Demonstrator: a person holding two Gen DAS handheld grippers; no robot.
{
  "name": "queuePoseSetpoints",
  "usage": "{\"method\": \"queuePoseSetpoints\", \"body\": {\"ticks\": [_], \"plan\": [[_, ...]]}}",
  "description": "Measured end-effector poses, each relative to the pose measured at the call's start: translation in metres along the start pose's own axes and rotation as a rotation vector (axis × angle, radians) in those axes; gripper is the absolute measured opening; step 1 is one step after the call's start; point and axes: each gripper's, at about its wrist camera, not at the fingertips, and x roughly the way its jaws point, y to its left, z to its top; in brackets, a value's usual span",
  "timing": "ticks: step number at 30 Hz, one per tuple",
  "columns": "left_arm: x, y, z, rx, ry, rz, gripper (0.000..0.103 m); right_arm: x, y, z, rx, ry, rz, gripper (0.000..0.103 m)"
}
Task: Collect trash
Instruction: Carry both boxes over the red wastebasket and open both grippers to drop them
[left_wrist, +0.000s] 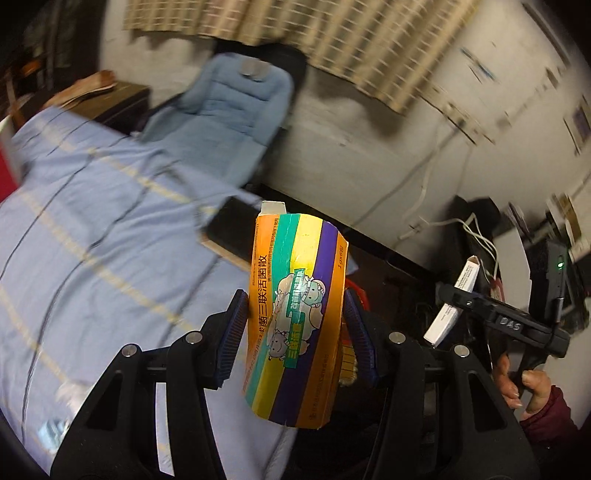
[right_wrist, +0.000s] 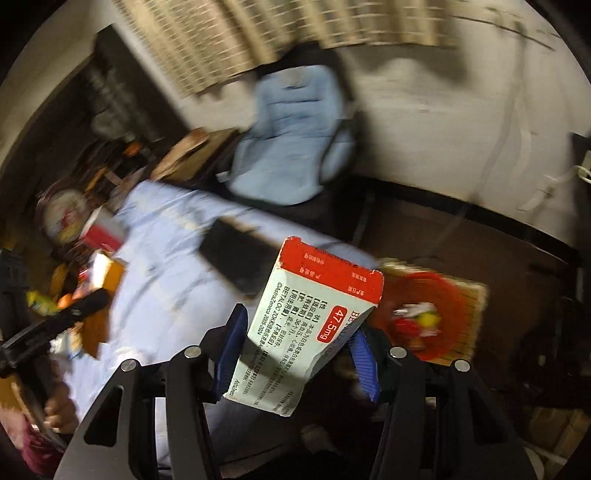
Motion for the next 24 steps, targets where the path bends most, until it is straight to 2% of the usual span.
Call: {"method": "queuePoseSetpoints", "body": {"ticks": [8,15,18,21,24], "plan": [[0.046,-0.055,0.03,0.087,0.053,-0.01,0.053,0.02,-0.096,0.004,0.117,0.01,-0.11,0.054],[0.069,-0.084,0.048,0.12,0.074,0.029,0.053,0.087,-0.141,0.019,0.13,0.093,-0.136,0.055],[0.079,-0.093,0.055,0.126,0.084,0.04,0.053,0.124,-0.157,0.023,0.145,0.163,-0.146,0.074],[0.088,-0.1,0.059,0.132,0.099,0.051,0.053,0.142,-0.174,0.027,0.214,0.197,-0.097,0.074],[0.1,-0.106,0.062,0.122,0.127,0.026,0.053,0.132,-0.182,0.033,0.235,0.163,-0.082,0.074]]}}
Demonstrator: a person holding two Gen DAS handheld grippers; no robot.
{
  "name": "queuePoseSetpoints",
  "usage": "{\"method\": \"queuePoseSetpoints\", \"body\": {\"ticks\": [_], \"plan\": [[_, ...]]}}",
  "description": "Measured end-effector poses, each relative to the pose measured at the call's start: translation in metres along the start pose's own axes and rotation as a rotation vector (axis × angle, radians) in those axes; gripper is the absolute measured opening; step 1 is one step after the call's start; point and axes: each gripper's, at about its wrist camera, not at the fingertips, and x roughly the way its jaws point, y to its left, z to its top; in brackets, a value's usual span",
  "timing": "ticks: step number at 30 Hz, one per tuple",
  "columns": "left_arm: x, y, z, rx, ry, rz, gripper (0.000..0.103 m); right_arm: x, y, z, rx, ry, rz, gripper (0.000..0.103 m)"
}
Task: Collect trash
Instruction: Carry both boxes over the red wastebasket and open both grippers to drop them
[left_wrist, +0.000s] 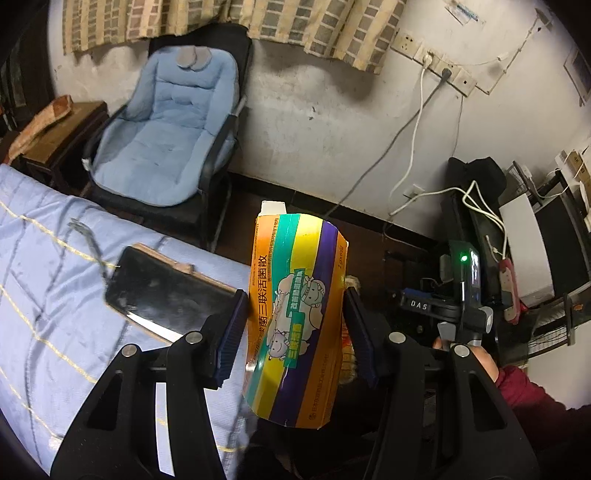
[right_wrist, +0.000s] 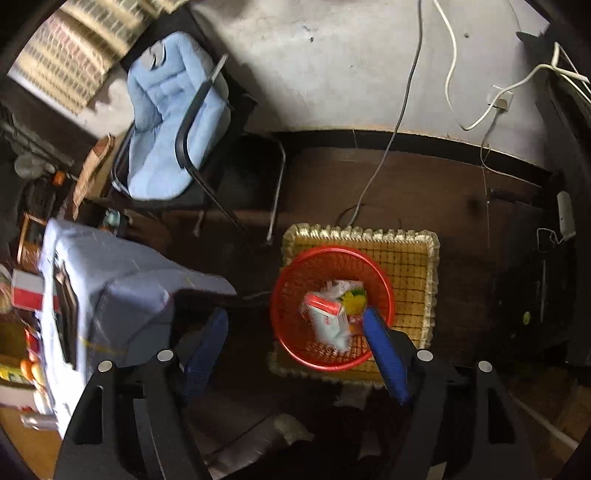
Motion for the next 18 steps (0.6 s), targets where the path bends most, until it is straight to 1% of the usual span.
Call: {"method": "queuePoseSetpoints", "body": {"ticks": [5,9,15,18], "plan": [[0.026,-0.017,0.011,0.032,0.045,-0.042,0.053,-0.024,-0.023,0.003,0.052,-0.051,-0.01,0.076],[0.057,-0.037,0.019,0.07,0.101,-0.102,0.053,-0.048,-0.049,-0.01,0.121,-0.089,-0.029,0.077],[0.108,-0.074,0.02,0.163,0.2,-0.16,0.054,-0.077,-0.087,-0.046,0.213,-0.12,-0.082,0.077],[0.133,-0.09,0.019,0.202,0.237,-0.172,0.056,-0.086,-0.104,-0.067,0.262,-0.12,-0.103,0.077]]}}
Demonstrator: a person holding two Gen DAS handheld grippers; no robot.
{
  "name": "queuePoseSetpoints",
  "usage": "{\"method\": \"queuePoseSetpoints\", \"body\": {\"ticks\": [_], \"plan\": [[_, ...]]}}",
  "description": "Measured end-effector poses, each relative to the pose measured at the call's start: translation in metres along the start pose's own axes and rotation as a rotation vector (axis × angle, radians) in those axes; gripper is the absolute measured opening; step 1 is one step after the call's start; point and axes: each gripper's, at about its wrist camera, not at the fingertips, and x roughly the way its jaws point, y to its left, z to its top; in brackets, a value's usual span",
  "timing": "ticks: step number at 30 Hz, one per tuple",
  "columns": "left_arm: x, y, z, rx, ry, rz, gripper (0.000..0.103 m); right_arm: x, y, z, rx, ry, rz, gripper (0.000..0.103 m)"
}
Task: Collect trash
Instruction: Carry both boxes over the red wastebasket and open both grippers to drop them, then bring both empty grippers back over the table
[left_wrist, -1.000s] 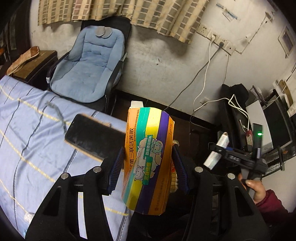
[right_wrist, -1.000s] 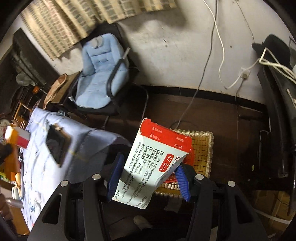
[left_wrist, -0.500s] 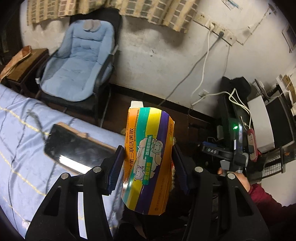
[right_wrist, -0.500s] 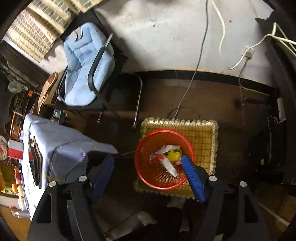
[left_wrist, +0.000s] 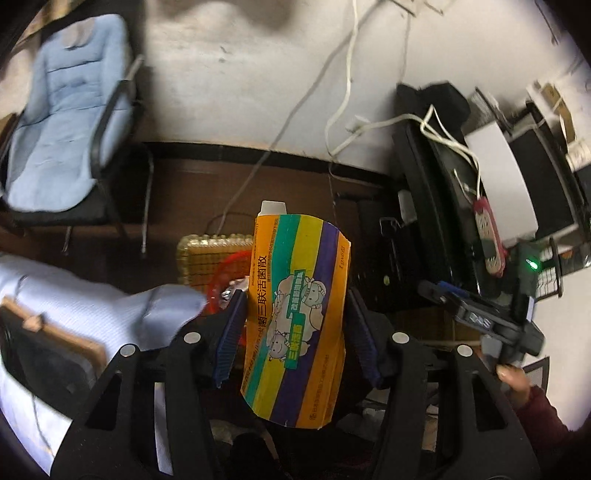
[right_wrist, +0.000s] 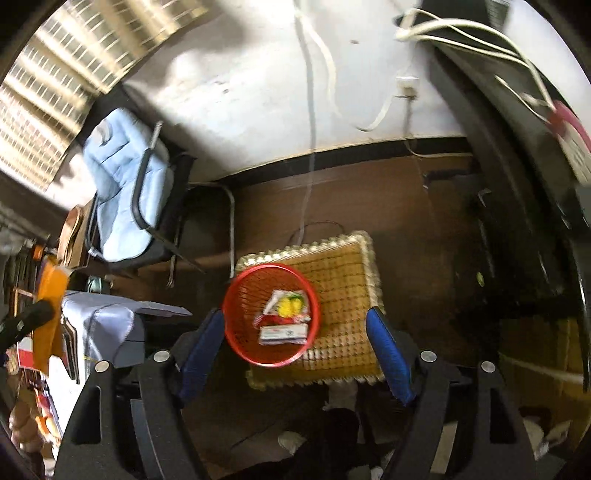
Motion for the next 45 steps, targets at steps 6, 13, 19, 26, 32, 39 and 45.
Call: {"method": "queuePoseSetpoints", "body": {"ticks": [6,13,19,26,32,39,45], "plan": [[0.055,-0.012,0.017,0.052,0.078,0.046,0.063,-0.007,-0.034,-0.027,0.095,0.007,-0.025,0.077],[0.092,-0.009,0.031,0.025,0.137,0.088,0.076,-0.014,-0.059,-0.042,0.18,-0.002,-0.041,0.077],[0.074,-0.012,0.037,0.027,0.101,0.078,0.076,-0.01,-0.056,-0.037,0.191,0.002,-0.025,0.077],[0.025,0.006,0.029,-0.015,0.016,0.11,0.078,-0.006,-0.007,-0.01,0.077,-0.004,0.034,0.078],[-0.017,0.033,0.013,-0.08,-0.055,0.131,0.079,-0.013,0.039,0.0,-0.043,-0.028,0.056,0.082],[-0.062,0.063,-0.017,-0.153,-0.134,0.136,0.079,-0.023,0.087,-0.006,-0.14,-0.036,0.092,0.082],[-0.1,0.1,-0.055,-0.245,-0.198,0.157,0.08,-0.034,0.133,-0.016,-0.244,-0.054,0.106,0.083]]}}
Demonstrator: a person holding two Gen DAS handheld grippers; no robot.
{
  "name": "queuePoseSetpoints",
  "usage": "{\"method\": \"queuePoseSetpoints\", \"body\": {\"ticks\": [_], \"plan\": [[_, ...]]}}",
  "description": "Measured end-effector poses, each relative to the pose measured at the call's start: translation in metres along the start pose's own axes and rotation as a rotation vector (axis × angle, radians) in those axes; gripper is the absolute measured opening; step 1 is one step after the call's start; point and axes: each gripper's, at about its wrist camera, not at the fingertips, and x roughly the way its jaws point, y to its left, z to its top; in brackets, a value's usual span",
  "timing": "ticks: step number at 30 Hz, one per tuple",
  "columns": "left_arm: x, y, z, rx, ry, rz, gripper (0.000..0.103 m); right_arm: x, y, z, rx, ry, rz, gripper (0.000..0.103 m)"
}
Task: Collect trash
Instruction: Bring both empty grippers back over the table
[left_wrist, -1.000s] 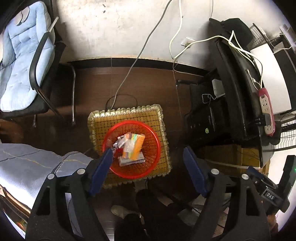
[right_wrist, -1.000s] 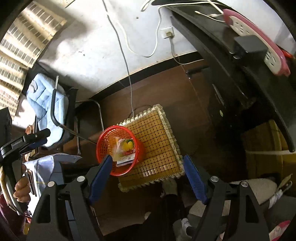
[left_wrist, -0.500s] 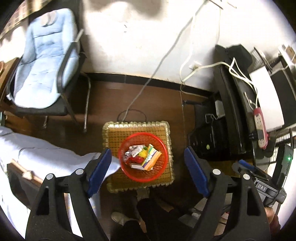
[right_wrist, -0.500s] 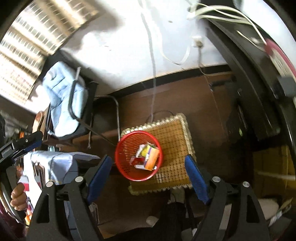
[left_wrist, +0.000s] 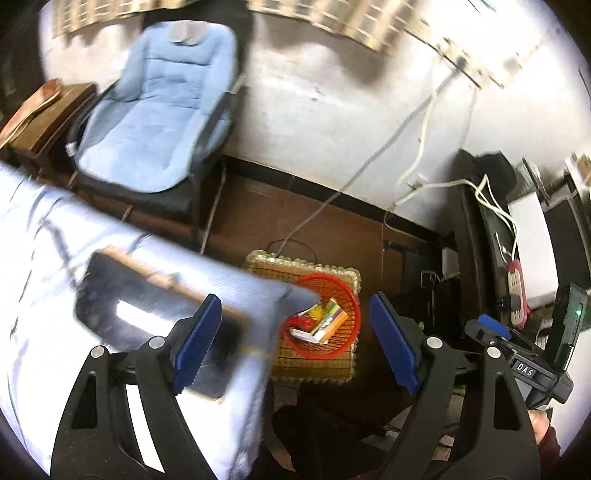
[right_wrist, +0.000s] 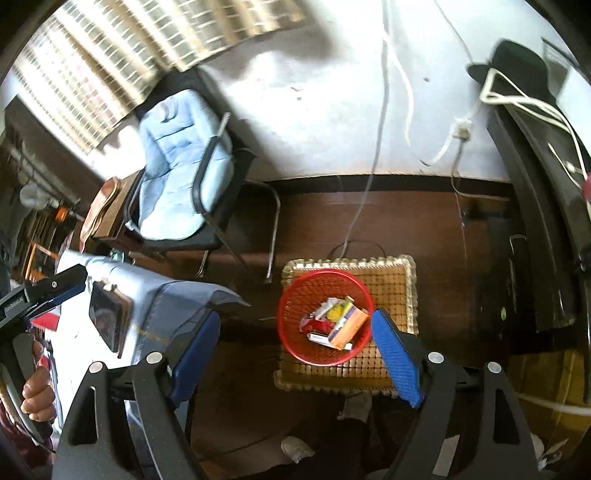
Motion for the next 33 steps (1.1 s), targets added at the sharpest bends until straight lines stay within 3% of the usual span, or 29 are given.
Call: {"method": "queuePoseSetpoints", "body": {"ticks": [11,19,24,33], "plan": [[-0.071,0.119,-0.063,-0.272,-0.095,0.091,0.08,0.01,0.092,-0.005,-0.196,0.045,0.055,0.086],[-0.127,0.193,-0.13,-0.48,-0.161,0.19,0.081,0.025,0.177,-0.022,-0.372,0.112,0.136,0.086],[-0.17,0.24,-0.193,-0.64,-0.207,0.269,0.081,0.031,0.237,-0.041,-0.503,0.16,0.192,0.086],[-0.226,0.289,-0.308,-0.894,-0.246,0.378,0.081,0.03,0.323,-0.093,-0.712,0.228,0.281,0.086]]}}
